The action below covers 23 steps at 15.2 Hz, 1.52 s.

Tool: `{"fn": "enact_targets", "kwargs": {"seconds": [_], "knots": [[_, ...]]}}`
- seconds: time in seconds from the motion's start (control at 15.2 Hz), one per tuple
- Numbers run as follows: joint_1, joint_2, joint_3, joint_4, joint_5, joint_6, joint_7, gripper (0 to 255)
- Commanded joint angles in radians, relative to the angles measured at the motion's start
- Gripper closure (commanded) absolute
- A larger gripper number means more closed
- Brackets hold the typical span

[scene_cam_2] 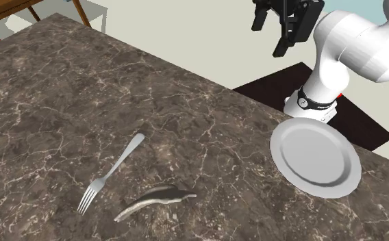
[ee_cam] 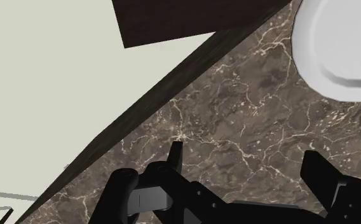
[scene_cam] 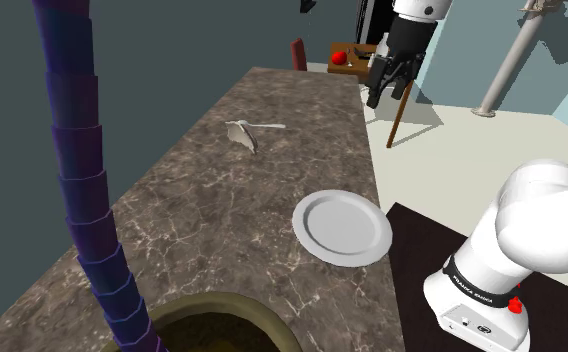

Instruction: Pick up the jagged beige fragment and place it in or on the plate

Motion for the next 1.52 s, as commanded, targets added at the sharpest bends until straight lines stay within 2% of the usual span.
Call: {"fn": "enact_targets", "kwargs": {"seconds": [0.0, 0.4, 0.73, 1.12, 1.45], "knots": [[0.0, 0.0, 0.0, 0.0, 0.0, 0.0, 0.0, 0], [0.019, 0.233, 0.086, 0.11, -0.006, 0.102, 0.089, 0], [0.025, 0.434, 0.151, 0.238, -0.037, 0.153, 0.168, 0], [0.034, 0.684, 0.216, 0.436, -0.109, 0.166, 0.267, 0], [0.058, 0.903, 0.249, 0.644, -0.188, 0.134, 0.345, 0]]}}
